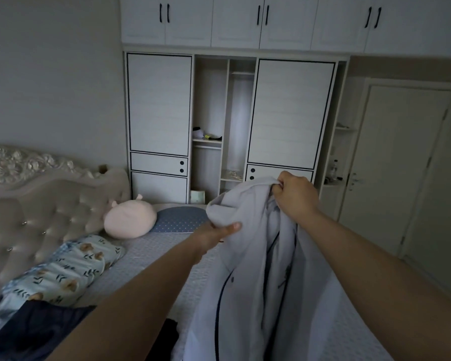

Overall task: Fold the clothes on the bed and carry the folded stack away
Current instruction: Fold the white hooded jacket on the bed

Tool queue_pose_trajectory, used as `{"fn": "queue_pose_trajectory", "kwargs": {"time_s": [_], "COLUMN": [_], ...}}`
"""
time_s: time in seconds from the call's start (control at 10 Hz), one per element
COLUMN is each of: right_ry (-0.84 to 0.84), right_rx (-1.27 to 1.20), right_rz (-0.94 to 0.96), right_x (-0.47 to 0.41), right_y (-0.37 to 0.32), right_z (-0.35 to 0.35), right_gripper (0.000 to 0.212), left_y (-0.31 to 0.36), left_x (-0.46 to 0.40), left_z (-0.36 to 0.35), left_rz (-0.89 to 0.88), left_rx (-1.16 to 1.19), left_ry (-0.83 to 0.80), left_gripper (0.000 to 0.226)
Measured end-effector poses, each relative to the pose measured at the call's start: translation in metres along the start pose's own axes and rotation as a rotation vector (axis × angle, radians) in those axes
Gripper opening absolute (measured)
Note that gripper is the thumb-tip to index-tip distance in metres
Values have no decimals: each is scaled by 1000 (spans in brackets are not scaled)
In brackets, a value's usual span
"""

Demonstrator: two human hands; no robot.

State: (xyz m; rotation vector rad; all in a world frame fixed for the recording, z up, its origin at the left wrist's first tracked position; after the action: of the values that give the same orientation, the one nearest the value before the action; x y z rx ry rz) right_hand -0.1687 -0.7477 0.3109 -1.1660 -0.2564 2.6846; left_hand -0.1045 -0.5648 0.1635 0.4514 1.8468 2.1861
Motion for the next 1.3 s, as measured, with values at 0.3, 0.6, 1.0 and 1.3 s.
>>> {"fn": "queue_pose_trajectory", "kwargs": {"time_s": [0.3, 0.6, 1.0, 1.3], "right_ry": [-40, -412, -476, -404], "right_rx": [-40, -413, -350, -449], "right_rz": [11, -34, 60, -56], "right_x": [-4, 18, 47, 44], "right_y": [11, 15, -44, -31], "right_z": [5, -28, -56, -52], "right_gripper": [15, 25, 21, 34], "left_y": [73, 66, 79, 69], "left_x": [0, -5, 12, 17], "left_z": [21, 60, -17, 3], "left_rz": [-337, -84, -165, -451], "left_rx": [-380, -643, -146, 98], "left_ry": [455, 548, 352, 211], "left_gripper": [49, 42, 28, 19]}}
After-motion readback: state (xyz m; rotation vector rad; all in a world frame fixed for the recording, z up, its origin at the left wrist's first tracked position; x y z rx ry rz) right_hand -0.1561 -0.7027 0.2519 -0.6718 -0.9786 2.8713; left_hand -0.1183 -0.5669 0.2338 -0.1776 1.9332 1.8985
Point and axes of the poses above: each hand's wrist, its own x-axis away from the middle knuckle, its own z-axis out of the back of the hand, y = z × x, the point moved 8 cm from there along -x, towards the middle knuckle, and after that the axes turned 2 degrees about y, right-handed, at the moved point
